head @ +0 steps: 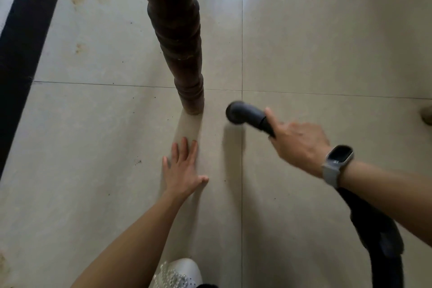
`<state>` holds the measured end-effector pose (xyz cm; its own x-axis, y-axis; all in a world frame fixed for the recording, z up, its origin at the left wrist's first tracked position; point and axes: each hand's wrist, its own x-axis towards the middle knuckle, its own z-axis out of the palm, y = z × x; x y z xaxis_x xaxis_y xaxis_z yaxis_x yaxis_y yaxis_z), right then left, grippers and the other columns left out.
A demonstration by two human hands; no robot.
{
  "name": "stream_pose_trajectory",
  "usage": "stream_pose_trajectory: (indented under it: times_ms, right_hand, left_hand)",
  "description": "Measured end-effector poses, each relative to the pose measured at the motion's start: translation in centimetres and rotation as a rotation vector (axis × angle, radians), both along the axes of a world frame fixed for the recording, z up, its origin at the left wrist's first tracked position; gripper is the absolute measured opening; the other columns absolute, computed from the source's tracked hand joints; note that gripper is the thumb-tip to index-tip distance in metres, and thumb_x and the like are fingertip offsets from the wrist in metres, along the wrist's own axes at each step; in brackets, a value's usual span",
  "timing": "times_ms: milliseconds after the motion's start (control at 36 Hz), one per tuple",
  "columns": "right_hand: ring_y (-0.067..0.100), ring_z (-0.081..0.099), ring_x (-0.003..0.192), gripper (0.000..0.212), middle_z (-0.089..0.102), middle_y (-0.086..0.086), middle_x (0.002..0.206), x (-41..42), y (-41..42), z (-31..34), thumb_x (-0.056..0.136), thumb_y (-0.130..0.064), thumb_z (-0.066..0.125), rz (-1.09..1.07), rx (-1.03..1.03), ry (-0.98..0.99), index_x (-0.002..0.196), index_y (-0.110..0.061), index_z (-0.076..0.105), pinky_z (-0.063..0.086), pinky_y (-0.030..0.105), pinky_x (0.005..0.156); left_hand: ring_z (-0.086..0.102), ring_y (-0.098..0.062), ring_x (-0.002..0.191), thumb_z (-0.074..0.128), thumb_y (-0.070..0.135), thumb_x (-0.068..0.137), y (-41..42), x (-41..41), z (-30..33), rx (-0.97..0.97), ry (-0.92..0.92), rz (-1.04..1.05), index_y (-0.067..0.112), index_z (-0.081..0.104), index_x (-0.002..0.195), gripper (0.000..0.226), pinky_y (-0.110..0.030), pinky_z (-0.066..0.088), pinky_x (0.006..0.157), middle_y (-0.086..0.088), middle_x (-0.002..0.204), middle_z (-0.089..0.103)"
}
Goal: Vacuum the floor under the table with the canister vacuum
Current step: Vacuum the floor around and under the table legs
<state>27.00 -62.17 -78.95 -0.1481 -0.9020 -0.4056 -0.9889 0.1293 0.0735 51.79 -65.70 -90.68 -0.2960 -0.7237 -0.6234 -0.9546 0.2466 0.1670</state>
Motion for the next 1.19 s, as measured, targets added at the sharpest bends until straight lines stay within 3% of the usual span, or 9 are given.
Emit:
stream_pose_trajectory:
  times_ms: [139, 250, 417, 611, 750, 861, 972, 1111, 1194]
  right_hand:
    - [0.027, 0.047, 0.068, 0.058, 0.063, 0.012, 0.099, -0.8, -1.3, 1.9, 0.099, -0.035, 0.040, -0.092, -0.079, 0.048, 0.147, -0.015, 0.015, 0.035, 0.032, 0.059]
    - [0.025, 0.058, 0.075, 0.041, 0.063, 0.009, 0.100, 1.7, -0.4, -0.9, 0.098, -0.026, 0.041, -0.094, 0.026, 0.015, 0.136, -0.012, 0.032, 0.048, 0.035, 0.063]
    - [0.026, 0.056, 0.078, 0.052, 0.057, 0.011, 0.105, 4.2, 2.9, -2.9, 0.100, -0.025, 0.037, 0.027, 0.094, -0.045, 0.146, -0.014, 0.014, 0.037, 0.033, 0.060]
    - [0.030, 0.063, 0.083, 0.049, 0.059, 0.013, 0.105, 0.0, 1.6, -3.0, 0.099, -0.022, 0.036, -0.097, -0.016, 0.127, 0.144, -0.012, 0.019, 0.035, 0.032, 0.059]
    - [0.026, 0.056, 0.075, 0.051, 0.055, 0.014, 0.107, 5.4, 3.9, -2.3, 0.102, -0.014, 0.027, 0.096, 0.064, -0.034, 0.149, -0.009, 0.008, 0.041, 0.034, 0.061]
    - [0.025, 0.054, 0.071, 0.050, 0.057, 0.012, 0.104, 3.1, 2.4, -3.3, 0.102, -0.022, 0.032, 0.047, 0.035, 0.018, 0.148, -0.014, 0.012, 0.038, 0.033, 0.057]
    - [0.031, 0.063, 0.088, 0.051, 0.057, 0.016, 0.110, 1.8, 0.5, -2.4, 0.101, -0.016, 0.032, -0.024, 0.021, 0.113, 0.148, -0.010, 0.013, 0.037, 0.034, 0.061]
    - [0.030, 0.061, 0.093, 0.052, 0.059, 0.015, 0.114, 5.4, 3.1, -0.9, 0.101, -0.014, 0.031, 0.118, 0.170, -0.026, 0.149, -0.008, 0.010, 0.039, 0.035, 0.064]
    - [0.026, 0.062, 0.092, 0.046, 0.063, 0.008, 0.110, 3.8, 1.7, -1.3, 0.099, -0.024, 0.040, 0.051, 0.164, -0.025, 0.141, -0.013, 0.025, 0.038, 0.031, 0.063]
  left_hand:
    - [-0.019, -0.027, 0.145, 0.060, 0.058, 0.082, 0.0, -0.1, 0.0, 0.001, -0.001, 0.005, 0.030, -0.014, 0.151, 0.105, -0.052, -0.002, 0.116, -0.002, 0.157, -0.025]
    - [-0.019, -0.027, 0.145, 0.060, 0.058, 0.082, 0.0, -0.1, 0.0, -0.003, -0.007, 0.009, 0.029, -0.014, 0.151, 0.106, -0.053, -0.002, 0.117, -0.003, 0.157, -0.025]
    - [-0.017, -0.027, 0.146, 0.060, 0.058, 0.082, 0.0, 0.0, 0.0, -0.007, 0.004, 0.000, 0.030, -0.014, 0.151, 0.105, -0.053, 0.000, 0.117, -0.003, 0.158, -0.023]
    - [-0.020, -0.028, 0.145, 0.059, 0.059, 0.082, -0.1, 0.0, 0.0, 0.013, 0.008, -0.002, 0.028, -0.014, 0.151, 0.105, -0.053, -0.002, 0.117, -0.003, 0.157, -0.027]
    - [-0.019, -0.027, 0.145, 0.060, 0.057, 0.082, -0.1, -0.1, 0.1, 0.014, 0.008, 0.009, 0.029, -0.014, 0.151, 0.105, -0.053, -0.001, 0.116, -0.002, 0.157, -0.025]
    - [-0.019, -0.028, 0.145, 0.059, 0.058, 0.083, -0.1, -0.1, 0.0, 0.006, -0.009, -0.002, 0.028, -0.015, 0.151, 0.105, -0.053, -0.002, 0.116, -0.003, 0.157, -0.026]
    - [-0.019, -0.027, 0.146, 0.059, 0.058, 0.083, -0.1, -0.1, 0.1, 0.006, -0.006, -0.002, 0.028, -0.013, 0.151, 0.105, -0.053, -0.001, 0.116, -0.003, 0.157, -0.025]
    - [-0.018, -0.027, 0.146, 0.060, 0.058, 0.082, 0.0, -0.1, 0.1, 0.006, 0.010, 0.005, 0.029, -0.013, 0.151, 0.105, -0.053, 0.000, 0.117, -0.002, 0.158, -0.024]
    - [-0.019, -0.027, 0.146, 0.060, 0.058, 0.082, -0.1, -0.1, 0.0, 0.002, 0.010, 0.007, 0.029, -0.014, 0.151, 0.106, -0.053, 0.000, 0.117, -0.002, 0.157, -0.025]
